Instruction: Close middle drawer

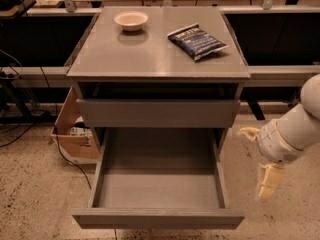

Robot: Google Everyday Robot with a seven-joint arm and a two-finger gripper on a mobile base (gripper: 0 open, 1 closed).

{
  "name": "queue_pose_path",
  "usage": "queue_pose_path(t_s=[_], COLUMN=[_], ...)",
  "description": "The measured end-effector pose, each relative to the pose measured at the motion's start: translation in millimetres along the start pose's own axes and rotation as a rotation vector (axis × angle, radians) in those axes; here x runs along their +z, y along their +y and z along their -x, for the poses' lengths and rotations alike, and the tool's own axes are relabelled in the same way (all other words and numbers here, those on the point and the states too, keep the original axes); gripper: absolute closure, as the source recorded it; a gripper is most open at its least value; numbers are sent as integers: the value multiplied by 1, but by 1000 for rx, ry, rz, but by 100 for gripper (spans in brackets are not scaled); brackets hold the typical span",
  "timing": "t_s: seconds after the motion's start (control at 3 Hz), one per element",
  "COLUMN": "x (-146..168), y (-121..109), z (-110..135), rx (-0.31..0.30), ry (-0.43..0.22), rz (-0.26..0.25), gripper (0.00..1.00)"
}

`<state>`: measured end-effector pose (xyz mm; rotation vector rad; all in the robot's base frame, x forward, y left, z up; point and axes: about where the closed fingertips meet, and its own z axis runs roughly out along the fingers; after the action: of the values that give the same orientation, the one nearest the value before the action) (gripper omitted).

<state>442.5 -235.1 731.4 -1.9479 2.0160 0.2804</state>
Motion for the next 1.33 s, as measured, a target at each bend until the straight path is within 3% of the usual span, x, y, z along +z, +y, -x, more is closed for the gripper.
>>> queue_pose_path(t_s=[0.33,1.0,1.33], x=[39,53,107], y=[17,10,-12], z=[-24,-23,-15], rx=[29,59,53], ry=[-16,-54,-121], rz=[58,41,23], gripper=[0,0,0])
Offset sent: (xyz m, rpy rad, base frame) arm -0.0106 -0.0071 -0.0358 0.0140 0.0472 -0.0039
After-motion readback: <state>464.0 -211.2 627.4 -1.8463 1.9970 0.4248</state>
